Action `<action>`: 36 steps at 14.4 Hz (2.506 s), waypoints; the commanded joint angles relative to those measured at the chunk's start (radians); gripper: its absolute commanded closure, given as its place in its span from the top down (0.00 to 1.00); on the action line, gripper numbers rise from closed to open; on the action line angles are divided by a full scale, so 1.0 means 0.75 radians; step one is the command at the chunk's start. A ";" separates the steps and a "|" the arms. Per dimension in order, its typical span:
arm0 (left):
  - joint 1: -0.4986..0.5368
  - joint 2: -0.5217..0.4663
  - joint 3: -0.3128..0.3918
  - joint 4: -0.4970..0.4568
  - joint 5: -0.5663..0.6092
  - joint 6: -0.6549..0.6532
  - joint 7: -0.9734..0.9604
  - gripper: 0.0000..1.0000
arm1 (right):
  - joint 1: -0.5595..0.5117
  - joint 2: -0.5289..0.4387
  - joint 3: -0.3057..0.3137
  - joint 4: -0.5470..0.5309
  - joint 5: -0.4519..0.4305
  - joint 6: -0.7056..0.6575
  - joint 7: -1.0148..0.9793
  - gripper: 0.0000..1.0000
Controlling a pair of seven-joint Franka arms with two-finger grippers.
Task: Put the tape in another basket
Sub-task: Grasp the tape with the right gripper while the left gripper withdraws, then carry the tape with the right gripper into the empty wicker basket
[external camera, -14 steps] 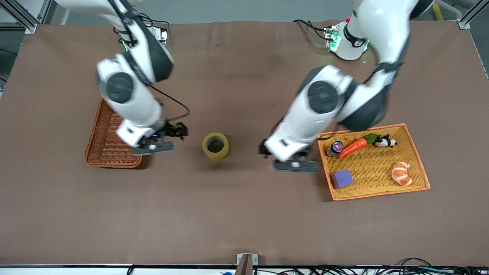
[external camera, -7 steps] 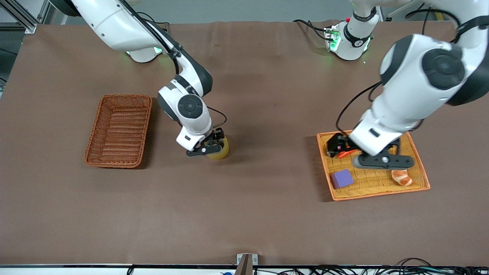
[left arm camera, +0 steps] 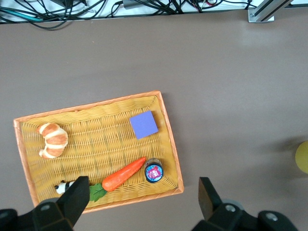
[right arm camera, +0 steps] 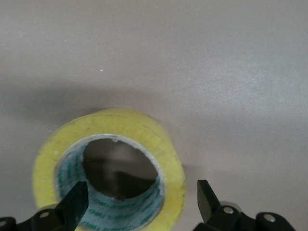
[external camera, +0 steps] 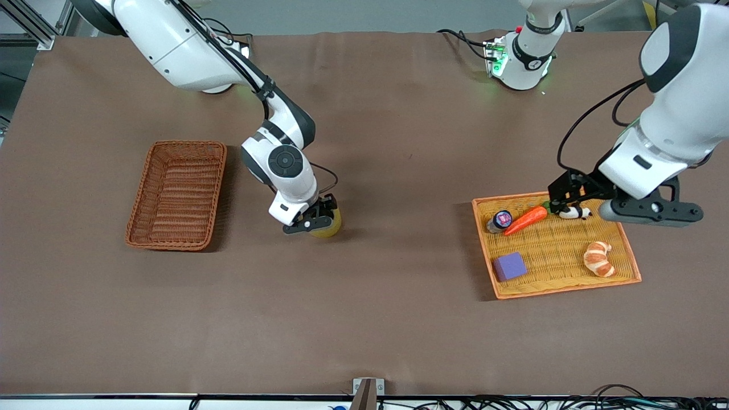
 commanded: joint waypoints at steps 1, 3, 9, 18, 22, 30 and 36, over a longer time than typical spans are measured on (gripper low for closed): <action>-0.045 -0.078 0.080 -0.069 -0.024 0.009 0.025 1.00 | -0.016 0.007 0.017 -0.030 -0.093 0.053 0.130 0.93; -0.167 -0.095 0.243 -0.084 -0.028 0.003 0.013 1.00 | -0.018 0.031 0.017 -0.032 -0.219 0.083 0.224 0.79; -0.190 -0.236 0.317 -0.231 -0.085 -0.032 0.031 1.00 | -0.047 0.033 0.023 -0.026 -0.273 0.067 0.267 0.00; -0.221 -0.295 0.381 -0.350 -0.114 -0.020 0.076 0.99 | -0.237 -0.301 0.061 0.091 0.139 -0.421 -0.171 0.00; -0.233 -0.287 0.397 -0.348 -0.106 -0.018 0.091 1.00 | -0.241 -0.553 -0.217 -0.042 0.263 -0.595 -0.623 0.00; -0.264 -0.265 0.487 -0.317 -0.094 -0.012 0.148 1.00 | -0.231 -0.766 -0.686 -0.586 0.312 -0.122 -1.282 0.00; -0.249 -0.262 0.485 -0.317 -0.094 -0.012 0.148 1.00 | -0.235 -0.744 -0.774 -0.887 0.310 0.359 -1.332 0.07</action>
